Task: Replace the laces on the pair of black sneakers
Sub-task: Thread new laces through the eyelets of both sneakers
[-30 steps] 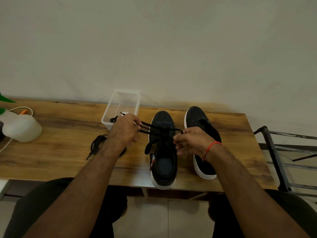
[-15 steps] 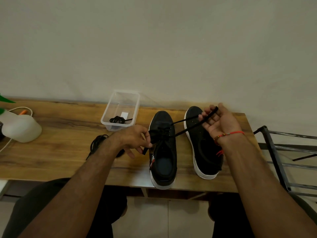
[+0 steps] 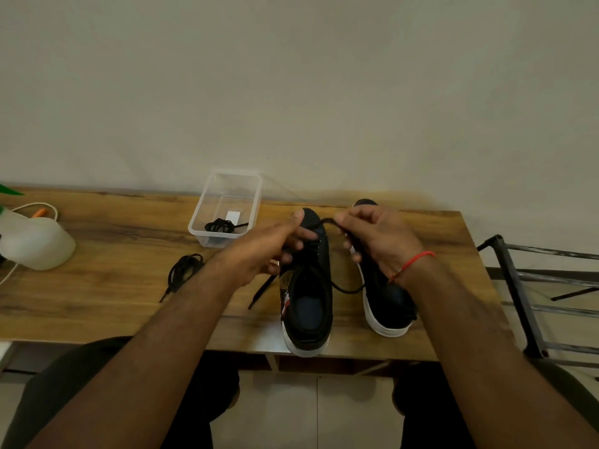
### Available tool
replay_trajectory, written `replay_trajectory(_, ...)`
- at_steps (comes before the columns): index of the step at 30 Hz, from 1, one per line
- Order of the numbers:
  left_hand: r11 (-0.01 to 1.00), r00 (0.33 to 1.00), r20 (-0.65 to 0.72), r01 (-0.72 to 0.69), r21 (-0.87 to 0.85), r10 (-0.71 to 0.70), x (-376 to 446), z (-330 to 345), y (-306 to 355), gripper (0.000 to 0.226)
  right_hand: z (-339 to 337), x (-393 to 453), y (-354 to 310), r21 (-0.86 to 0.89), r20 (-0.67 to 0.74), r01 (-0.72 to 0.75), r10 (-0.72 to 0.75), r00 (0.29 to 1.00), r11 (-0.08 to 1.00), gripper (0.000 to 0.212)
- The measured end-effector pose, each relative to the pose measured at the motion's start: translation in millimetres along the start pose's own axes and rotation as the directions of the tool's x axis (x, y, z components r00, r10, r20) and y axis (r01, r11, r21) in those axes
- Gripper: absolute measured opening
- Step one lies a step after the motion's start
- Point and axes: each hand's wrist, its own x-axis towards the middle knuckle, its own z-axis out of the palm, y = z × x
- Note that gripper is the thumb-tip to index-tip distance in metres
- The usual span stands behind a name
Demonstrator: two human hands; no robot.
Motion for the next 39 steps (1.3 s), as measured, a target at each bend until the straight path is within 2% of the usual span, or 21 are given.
replay_trajectory(1,0.989,0.998,0.059,0.025,-0.145,-0.017,0,3,0,0.048,7,-3,4,-0.072,0.068,-0.001,0.006,0.998,0.997,0.009)
replay_trajectory(3,0.937,0.998,0.058,0.002,-0.350,0.019,1,8,-3,0.039,16,-8,10,-0.183,0.203,-0.034,0.072,0.977,0.983,0.015)
replay_trajectory(5,0.914,0.998,-0.015,-0.068,-0.399,0.068,3,10,-4,0.025,22,-12,13,-0.229,0.261,-0.059,0.119,0.958,0.972,0.023)
replay_trajectory(7,0.938,0.989,-0.063,-0.145,-0.314,0.132,4,9,-4,0.021,23,-10,15,-0.268,0.167,-0.039,0.086,0.982,0.963,0.029)
replay_trajectory(9,0.960,0.980,-0.055,-0.196,-0.197,0.189,3,8,-4,0.020,21,-4,16,-0.243,0.039,0.005,0.005,0.999,0.970,0.031)
replay_trajectory(12,0.970,0.969,0.044,-0.244,-0.023,0.244,-2,13,-4,0.019,18,3,15,0.030,0.018,-0.015,0.014,1.000,0.999,0.035)
replay_trajectory(14,0.963,0.965,0.097,-0.253,0.088,0.245,-6,18,-5,0.020,19,2,12,0.175,0.017,-0.014,0.012,1.000,0.984,0.030)
replay_trajectory(17,0.959,0.970,0.135,-0.226,0.172,0.204,-8,23,-6,0.016,18,3,12,0.321,-0.002,-0.021,0.023,1.000,0.947,0.014)
replay_trajectory(21,0.958,0.976,0.149,-0.192,0.213,0.162,-11,22,-5,0.021,16,7,11,0.472,-0.050,-0.014,0.042,0.998,0.882,0.005)
replay_trajectory(23,0.955,0.984,0.065,-0.177,0.237,0.167,-10,15,-1,0.021,12,8,9,0.409,-0.118,0.047,0.001,0.993,0.911,0.006)
replay_trajectory(24,0.947,0.982,-0.004,-0.179,0.267,0.187,-9,8,-1,0.019,8,8,7,0.302,-0.142,0.083,-0.041,0.989,0.950,0.008)
replay_trajectory(26,0.893,0.954,-0.144,-0.184,0.411,0.262,-5,-7,-1,0.012,-2,8,5,-0.076,-0.139,0.141,-0.151,0.979,0.987,0.009)
replay_trajectory(27,0.859,0.939,-0.180,-0.176,0.481,0.293,-4,-14,-1,0.011,-6,8,5,-0.260,-0.113,0.156,-0.190,0.975,0.953,0.007)
replay_trajectory(29,0.845,0.954,-0.168,-0.128,0.520,0.248,-5,-19,-1,0.014,-9,9,8,-0.470,-0.050,0.157,-0.203,0.978,0.869,0.008)
replay_trajectory(31,0.858,0.985,-0.101,-0.068,0.509,0.138,-11,-11,-2,0.017,-7,10,15,-0.553,0.009,0.147,-0.170,0.985,0.820,0.012)
replay_trajectory(32,0.851,0.989,-0.081,-0.066,0.520,0.126,-14,-5,-4,0.018,-5,10,18,-0.578,0.030,0.140,-0.150,0.988,0.804,0.011)
replay_trajectory(35,0.825,0.973,-0.101,-0.120,0.552,0.209,-17,13,-16,0.014,0,12,26,-0.538,0.042,0.061,-0.045,0.998,0.841,0.010)
replay_trajectory(39,0.848,0.959,-0.131,-0.154,0.507,0.252,-19,27,-27,0.006,8,12,34,-0.425,0.061,-0.068,0.103,0.993,0.903,0.010)
